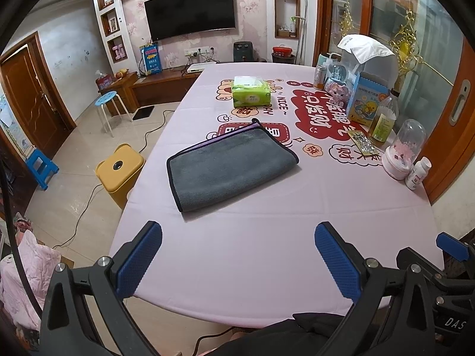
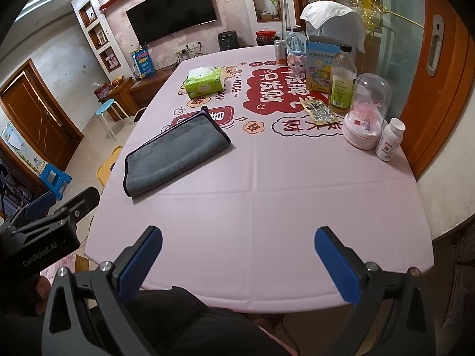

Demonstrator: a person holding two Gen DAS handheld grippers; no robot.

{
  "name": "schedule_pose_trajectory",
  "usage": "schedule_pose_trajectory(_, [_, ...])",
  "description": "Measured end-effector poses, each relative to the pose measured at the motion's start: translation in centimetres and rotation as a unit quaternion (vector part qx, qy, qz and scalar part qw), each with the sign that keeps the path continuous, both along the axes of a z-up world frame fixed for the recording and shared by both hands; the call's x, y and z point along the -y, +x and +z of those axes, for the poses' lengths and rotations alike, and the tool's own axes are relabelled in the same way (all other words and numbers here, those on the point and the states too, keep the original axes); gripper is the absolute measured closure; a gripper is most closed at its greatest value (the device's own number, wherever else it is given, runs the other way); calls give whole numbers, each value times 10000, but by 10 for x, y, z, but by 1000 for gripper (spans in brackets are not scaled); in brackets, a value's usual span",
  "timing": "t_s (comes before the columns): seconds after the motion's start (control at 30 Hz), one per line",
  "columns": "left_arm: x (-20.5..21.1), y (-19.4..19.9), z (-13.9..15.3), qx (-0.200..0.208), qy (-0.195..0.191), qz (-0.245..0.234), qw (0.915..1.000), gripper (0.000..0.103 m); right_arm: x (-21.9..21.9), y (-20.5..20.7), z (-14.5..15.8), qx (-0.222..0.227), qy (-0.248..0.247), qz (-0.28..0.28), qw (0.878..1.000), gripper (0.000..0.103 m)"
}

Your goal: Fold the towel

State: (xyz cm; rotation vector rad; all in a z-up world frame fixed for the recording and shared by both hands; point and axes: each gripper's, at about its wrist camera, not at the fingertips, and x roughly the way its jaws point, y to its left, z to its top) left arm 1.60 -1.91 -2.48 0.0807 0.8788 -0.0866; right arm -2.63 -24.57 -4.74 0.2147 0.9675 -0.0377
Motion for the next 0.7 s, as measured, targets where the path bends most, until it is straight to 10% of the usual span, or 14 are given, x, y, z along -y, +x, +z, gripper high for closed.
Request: schedule_pose_trajectory(0.7, [-5, 0, -7, -94, -14, -29, 10000, 1, -3, 2, -2, -44, 7, 1, 10000, 0])
